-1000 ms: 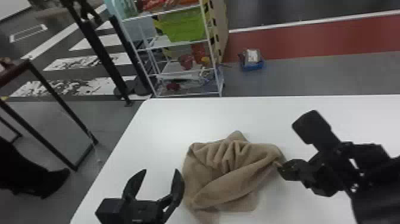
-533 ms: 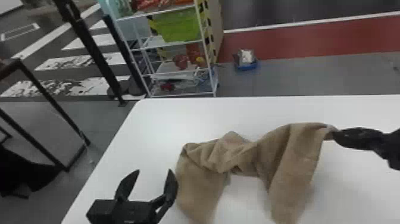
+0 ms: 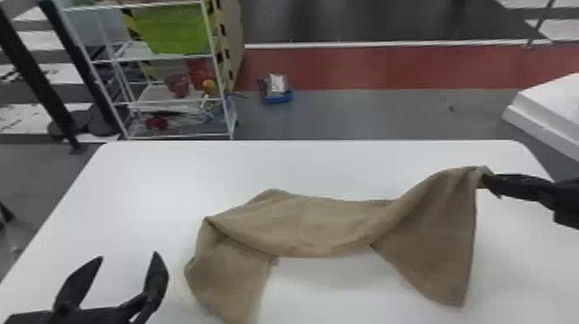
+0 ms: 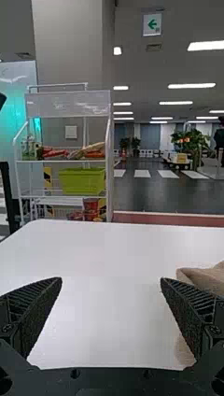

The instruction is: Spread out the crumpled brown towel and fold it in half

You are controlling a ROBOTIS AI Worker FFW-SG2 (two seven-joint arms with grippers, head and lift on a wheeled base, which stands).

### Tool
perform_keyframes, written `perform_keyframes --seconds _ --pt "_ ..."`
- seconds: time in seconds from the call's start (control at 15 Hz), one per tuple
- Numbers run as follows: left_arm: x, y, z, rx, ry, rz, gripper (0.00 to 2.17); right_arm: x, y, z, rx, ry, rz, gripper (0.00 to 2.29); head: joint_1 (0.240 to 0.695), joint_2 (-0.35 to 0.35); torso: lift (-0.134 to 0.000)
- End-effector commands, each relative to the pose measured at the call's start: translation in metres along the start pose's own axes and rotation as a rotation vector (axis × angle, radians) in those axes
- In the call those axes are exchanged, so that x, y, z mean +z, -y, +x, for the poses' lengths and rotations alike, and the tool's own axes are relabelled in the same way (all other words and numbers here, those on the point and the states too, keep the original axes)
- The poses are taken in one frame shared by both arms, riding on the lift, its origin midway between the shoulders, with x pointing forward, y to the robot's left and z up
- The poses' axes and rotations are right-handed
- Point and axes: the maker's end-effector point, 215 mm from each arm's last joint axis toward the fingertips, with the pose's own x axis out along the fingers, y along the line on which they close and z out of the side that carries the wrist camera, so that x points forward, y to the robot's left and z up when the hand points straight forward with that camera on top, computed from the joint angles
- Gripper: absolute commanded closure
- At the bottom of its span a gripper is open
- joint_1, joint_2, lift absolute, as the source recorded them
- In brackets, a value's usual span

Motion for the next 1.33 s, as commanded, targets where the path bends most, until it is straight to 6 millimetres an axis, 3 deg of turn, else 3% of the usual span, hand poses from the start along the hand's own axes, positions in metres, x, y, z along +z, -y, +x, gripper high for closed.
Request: perform_keyframes --seconds 0.0,0.07,0.13,0.2,0.27,0.4,0.67,0.87,0.93,1.07,1.27 --pt "0.0 0.001 0.0 0.001 -0.001 -0.004 0.11 -0.004 0.04 0.019 -0.075 -0.039 -0.013 1.17 0.695 0.015 -0.124" --pt "0.0 0.001 0.0 0.0 -0.001 -0.003 0.11 -0.003 0.047 0.028 -0.093 -0.048 -0.009 1.16 0.695 0.0 -0.124" --pt "-0.001 0.0 -0.001 0.002 -0.002 -0.002 0.11 -0.007 0.05 0.038 -0.1 -0.064 -0.005 0.98 0.695 -0.016 -0.124" --pt "-0.001 -0.001 -0.001 0.003 -0.004 -0.001 0.11 -0.017 0.053 0.047 -0.146 -0.096 -0.028 0.35 0.695 -0.028 -0.124" --pt "-0.002 -0.001 -0.002 0.003 -0.005 -0.001 0.11 -0.029 0.053 0.052 -0.189 -0.123 -0.053 0.0 0.695 -0.037 -0.124" --pt "-0.001 0.001 -0.003 -0.004 -0.005 0.0 0.11 -0.039 0.043 0.055 -0.172 -0.12 -0.073 0.0 0.695 -0.041 -0.124" --pt "-0.004 0.009 -0.006 -0.038 -0.018 -0.001 0.13 -0.036 0.033 0.028 -0.133 -0.048 0.023 0.02 0.695 -0.025 -0.124" --pt "-0.006 0.029 -0.007 -0.081 -0.021 -0.019 0.14 -0.018 0.031 0.021 -0.106 0.109 0.165 0.04 0.695 -0.04 -0.124" --pt "-0.005 0.039 -0.008 -0.106 -0.019 -0.027 0.14 -0.013 0.04 0.02 -0.154 0.154 0.152 0.04 0.695 -0.049 -0.124" --pt "-0.006 0.065 -0.016 -0.15 -0.027 -0.049 0.14 -0.023 0.065 0.022 -0.261 0.151 0.164 0.04 0.695 -0.084 -0.124" --pt "-0.014 0.118 -0.029 -0.216 -0.086 -0.077 0.14 -0.043 0.124 0.015 -0.497 0.102 0.226 0.05 0.695 -0.168 -0.124"
